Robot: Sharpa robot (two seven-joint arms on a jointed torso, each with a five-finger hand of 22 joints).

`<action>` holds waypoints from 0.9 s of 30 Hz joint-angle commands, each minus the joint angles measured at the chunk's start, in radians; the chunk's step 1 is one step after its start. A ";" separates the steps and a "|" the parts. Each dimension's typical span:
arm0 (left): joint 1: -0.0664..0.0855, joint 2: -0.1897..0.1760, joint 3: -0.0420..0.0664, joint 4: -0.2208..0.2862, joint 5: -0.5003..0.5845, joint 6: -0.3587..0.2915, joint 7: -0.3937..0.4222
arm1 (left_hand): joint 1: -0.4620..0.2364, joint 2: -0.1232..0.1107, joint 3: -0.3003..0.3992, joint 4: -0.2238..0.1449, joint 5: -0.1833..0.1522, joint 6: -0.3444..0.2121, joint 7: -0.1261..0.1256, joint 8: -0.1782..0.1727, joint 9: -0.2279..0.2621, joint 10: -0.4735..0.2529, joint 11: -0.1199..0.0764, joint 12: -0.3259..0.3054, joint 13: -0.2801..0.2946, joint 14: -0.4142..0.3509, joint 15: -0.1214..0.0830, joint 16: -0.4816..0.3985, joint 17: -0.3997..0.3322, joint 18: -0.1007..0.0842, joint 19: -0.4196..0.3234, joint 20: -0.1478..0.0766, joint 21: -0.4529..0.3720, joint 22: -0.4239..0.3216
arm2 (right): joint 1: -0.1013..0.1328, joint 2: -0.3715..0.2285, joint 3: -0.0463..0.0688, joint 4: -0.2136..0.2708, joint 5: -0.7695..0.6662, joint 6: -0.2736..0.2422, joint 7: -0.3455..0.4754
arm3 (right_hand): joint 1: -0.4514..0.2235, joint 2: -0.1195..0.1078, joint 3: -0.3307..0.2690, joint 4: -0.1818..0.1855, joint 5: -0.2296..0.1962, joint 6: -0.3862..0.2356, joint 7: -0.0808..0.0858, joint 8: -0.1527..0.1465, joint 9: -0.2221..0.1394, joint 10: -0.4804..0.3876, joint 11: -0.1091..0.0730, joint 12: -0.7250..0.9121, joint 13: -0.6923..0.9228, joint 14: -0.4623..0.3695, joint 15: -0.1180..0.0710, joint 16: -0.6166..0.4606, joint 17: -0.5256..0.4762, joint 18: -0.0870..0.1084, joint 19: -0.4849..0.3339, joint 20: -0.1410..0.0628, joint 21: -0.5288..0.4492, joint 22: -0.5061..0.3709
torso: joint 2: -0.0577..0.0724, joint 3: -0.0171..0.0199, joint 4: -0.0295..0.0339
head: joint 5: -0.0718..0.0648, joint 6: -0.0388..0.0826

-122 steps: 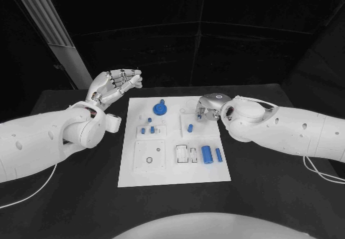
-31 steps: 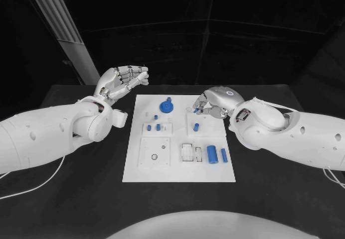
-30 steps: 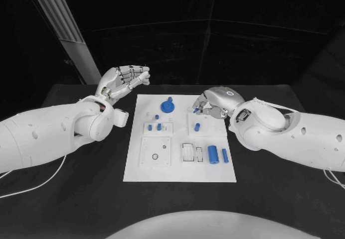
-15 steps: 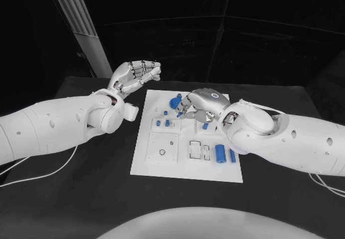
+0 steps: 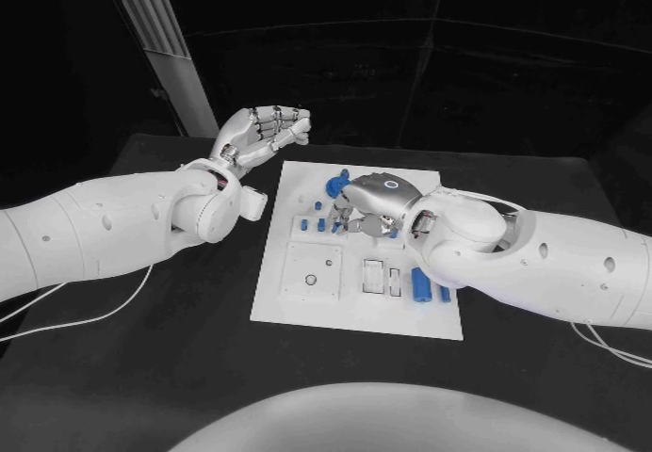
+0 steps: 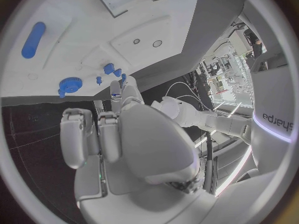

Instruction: Assemble the parts on the task board

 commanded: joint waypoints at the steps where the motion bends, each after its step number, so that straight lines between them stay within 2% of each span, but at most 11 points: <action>1: 0.001 0.000 0.001 0.000 0.003 0.012 0.152 | 0.000 0.013 -0.002 -0.001 0.002 -0.007 0.083 0.007 0.000 -0.008 0.002 0.005 -0.001 -0.004 0.000 0.002 -0.001 -0.006 0.005 0.000 -0.004 -0.002 | 0.000 0.007 0.000 -0.002 -0.028 0.093 -0.013 | 0.013 0.000 0.004 0.001 0.001 0.001 0.006 0.001 0.000 0.000 0.006 -0.005 -0.001 0.097 0.007 0.005 0.213 0.004 0.081 0.005 -0.005 0.246 | 0.000 0.0001 0.0002 | 0.002 -0.006; 10: 0.000 -0.001 0.001 0.001 0.003 0.011 0.151 | 0.000 0.013 -0.002 -0.001 0.002 -0.007 0.083 0.007 0.000 -0.008 0.002 0.005 -0.001 -0.004 0.000 0.002 -0.001 -0.006 0.005 0.000 -0.004 -0.002 | -0.009 0.027 0.000 -0.011 -0.040 0.138 -0.018 | 0.014 0.001 0.005 0.001 0.001 0.001 0.006 0.000 0.000 -0.001 0.006 -0.006 -0.001 0.097 0.007 0.005 0.212 0.005 0.080 0.005 -0.007 0.245 | -0.001 0.0004 -0.0010 | 0.004 -0.014; 27: 0.000 0.000 0.001 0.001 0.003 0.012 0.152 | 0.000 0.015 -0.003 -0.001 0.002 -0.009 0.084 0.009 0.000 -0.010 0.002 0.008 -0.002 -0.005 0.000 0.004 -0.004 -0.006 0.005 0.000 -0.005 -0.003 | -0.034 0.058 0.000 -0.030 -0.075 0.173 -0.021 | 0.014 0.001 0.005 0.001 0.001 0.000 0.007 -0.001 0.000 -0.001 0.006 -0.008 -0.001 0.097 0.007 0.004 0.210 0.006 0.078 0.006 -0.011 0.243 | -0.001 -0.0004 0.0004 | -0.001 -0.015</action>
